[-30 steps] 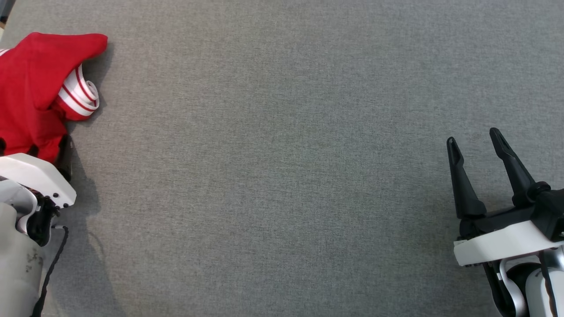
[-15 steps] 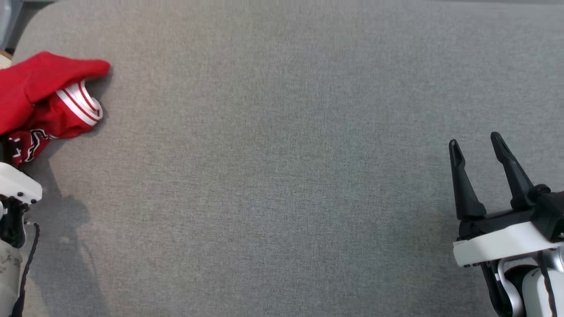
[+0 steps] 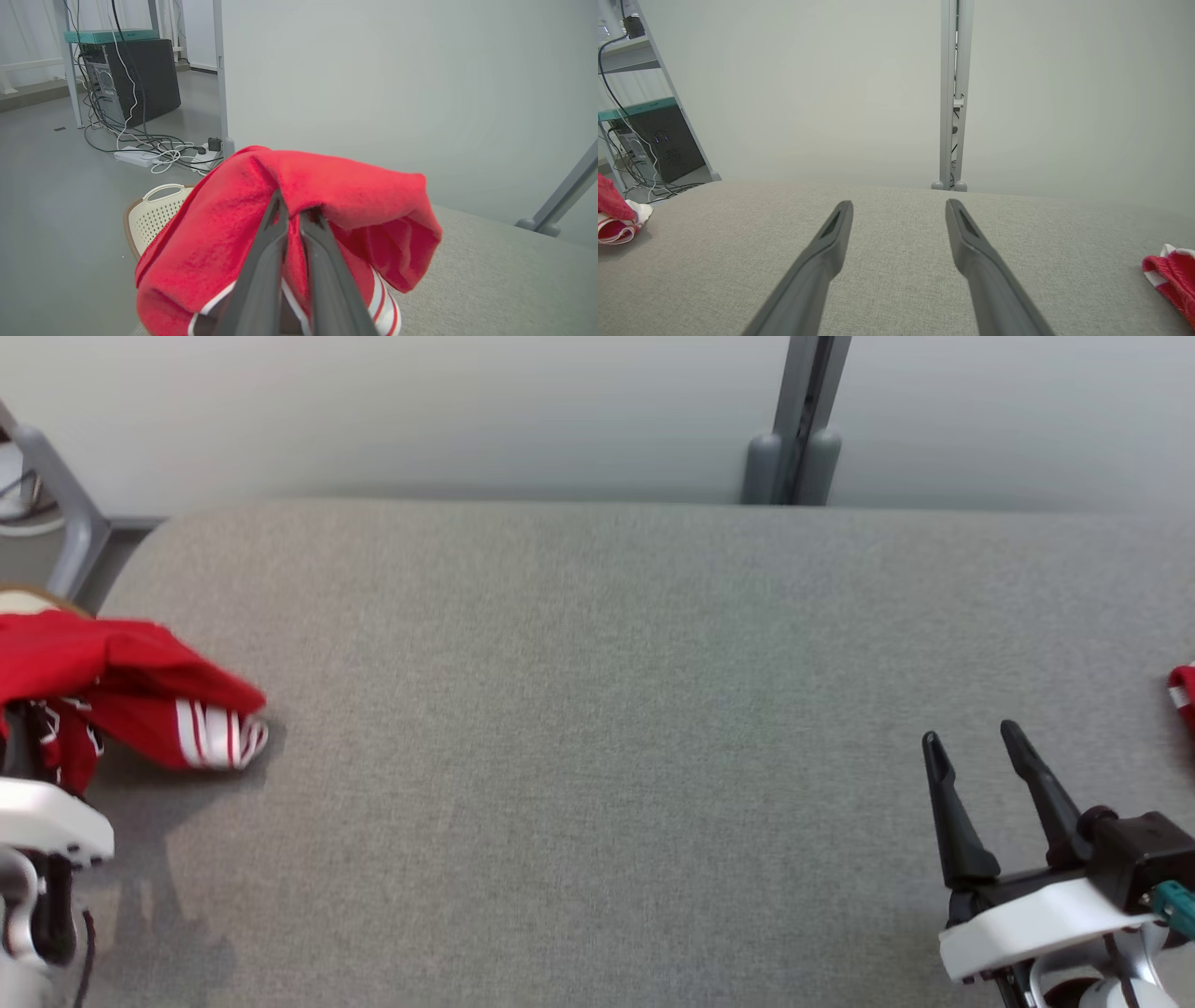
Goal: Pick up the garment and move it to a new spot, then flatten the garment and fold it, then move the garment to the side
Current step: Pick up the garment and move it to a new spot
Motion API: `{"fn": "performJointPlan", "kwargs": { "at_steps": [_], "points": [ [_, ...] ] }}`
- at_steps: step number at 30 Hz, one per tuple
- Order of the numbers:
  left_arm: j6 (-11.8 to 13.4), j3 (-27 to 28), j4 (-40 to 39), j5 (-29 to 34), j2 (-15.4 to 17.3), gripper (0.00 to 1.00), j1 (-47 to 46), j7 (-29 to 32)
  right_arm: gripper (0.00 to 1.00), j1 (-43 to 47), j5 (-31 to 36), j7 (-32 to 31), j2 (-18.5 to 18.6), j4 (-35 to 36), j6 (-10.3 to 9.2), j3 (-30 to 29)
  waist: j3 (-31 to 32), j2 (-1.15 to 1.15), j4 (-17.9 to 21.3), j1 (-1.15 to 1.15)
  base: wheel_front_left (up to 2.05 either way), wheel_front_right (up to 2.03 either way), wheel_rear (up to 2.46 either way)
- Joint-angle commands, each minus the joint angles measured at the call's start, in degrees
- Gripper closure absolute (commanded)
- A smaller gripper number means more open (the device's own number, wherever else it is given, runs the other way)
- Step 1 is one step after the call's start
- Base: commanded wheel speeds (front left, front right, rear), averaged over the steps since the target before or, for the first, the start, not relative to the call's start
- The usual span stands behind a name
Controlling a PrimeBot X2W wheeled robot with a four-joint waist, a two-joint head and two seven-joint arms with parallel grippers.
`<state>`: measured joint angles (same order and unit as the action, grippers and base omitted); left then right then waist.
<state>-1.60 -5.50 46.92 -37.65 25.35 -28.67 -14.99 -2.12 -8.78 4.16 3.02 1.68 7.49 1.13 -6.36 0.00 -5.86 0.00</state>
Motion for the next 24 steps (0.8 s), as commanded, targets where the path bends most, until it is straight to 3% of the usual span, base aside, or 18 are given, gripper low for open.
{"fn": "performJointPlan", "kwargs": {
  "at_steps": [1, 8, 10, 15, 18, 24],
  "points": [
    [1.03, 0.68, -2.76, 0.80, 0.06, 1.00, 2.63, -0.21, 0.00, 0.98, -0.40, 0.46, 0.09, -0.16, 0.01, 0.15, 3.55, 0.00, 1.46, 0.00, 0.00, 0.00, 0.00],
    [8.16, 0.96, -24.77, 3.39, -1.32, 1.00, 19.59, 0.86, 0.00, 3.92, -1.30, 0.01, 0.05, 0.00, 0.01, 0.31, 7.11, 0.00, 4.44, 0.00, 0.00, 0.00, 0.00],
    [11.57, -0.06, -35.71, 4.23, -1.88, 1.00, 25.84, 3.81, 0.00, 4.42, -1.25, -0.16, 0.04, 0.70, 0.01, 0.15, 6.78, 0.00, 5.83, 0.00, 0.00, 0.00, 0.00],
    [14.44, -4.34, -48.33, 6.14, -3.02, 1.00, 28.81, 9.40, 0.00, 3.85, -1.44, -0.22, 0.00, 1.77, 0.01, -0.26, 4.75, 0.00, 8.36, 0.00, 0.00, 0.00, 0.00],
    [14.06, -7.69, -51.36, 7.09, -3.95, 1.00, 26.45, 12.41, 0.00, 2.23, -1.65, 0.04, 0.03, 2.08, 0.01, 0.12, 2.45, 0.00, 10.80, 0.00, 0.00, 0.00, 0.00],
    [9.62, -15.11, -48.75, 8.86, -7.00, 1.00, 16.80, 15.64, 0.00, -0.59, -2.74, 1.98, 0.03, 1.58, 0.01, 0.86, -3.18, 0.00, 15.95, 0.00, 0.00, 0.00, 0.00]
  ]
}}
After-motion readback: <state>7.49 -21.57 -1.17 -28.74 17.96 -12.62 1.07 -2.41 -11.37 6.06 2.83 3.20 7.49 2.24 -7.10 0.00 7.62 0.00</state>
